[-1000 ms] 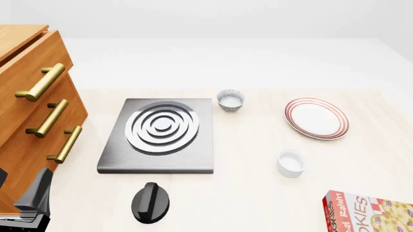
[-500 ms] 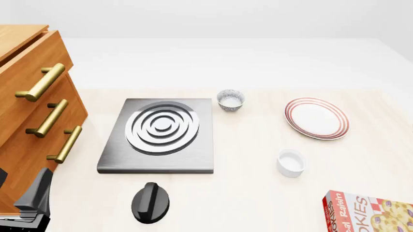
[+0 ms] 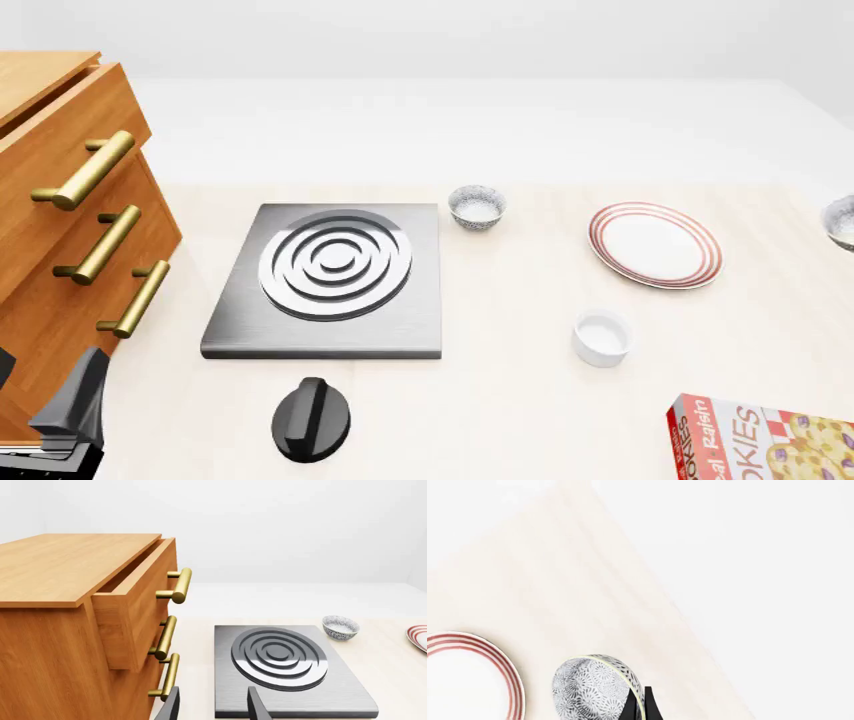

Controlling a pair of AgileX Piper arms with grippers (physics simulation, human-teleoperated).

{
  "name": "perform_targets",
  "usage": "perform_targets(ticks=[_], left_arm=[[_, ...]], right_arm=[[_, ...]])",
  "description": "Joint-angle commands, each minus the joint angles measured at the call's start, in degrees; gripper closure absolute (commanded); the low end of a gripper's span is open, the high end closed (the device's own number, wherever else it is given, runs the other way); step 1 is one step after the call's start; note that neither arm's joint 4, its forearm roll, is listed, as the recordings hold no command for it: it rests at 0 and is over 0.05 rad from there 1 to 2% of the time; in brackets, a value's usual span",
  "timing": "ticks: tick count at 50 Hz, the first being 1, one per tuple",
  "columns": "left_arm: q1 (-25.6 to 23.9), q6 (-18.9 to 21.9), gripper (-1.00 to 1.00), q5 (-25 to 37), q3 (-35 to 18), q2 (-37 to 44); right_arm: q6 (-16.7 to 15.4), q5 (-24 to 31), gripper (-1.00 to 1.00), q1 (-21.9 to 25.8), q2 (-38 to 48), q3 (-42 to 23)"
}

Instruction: Pick the akita bowl next to the cookies box and place it on the plate.

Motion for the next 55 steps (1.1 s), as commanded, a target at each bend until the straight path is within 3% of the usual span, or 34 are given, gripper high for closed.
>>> perform_targets(ticks=[1,39,55], left_arm=[[0.0,0.0,-1.0,0.0,0.0,0.0],[0.0,0.0,-1.0,0.0,0.0,0.0],[0.0,0.0,-1.0,0.0,0.0,0.0]], right_arm=[[4.6,0.1,1.0,2.6,-1.0,-0.5],[14.0,-2.2,1.0,8.1,1.1,1.6],[16.2,-3.4,1.0,9.2,1.9,3.4]])
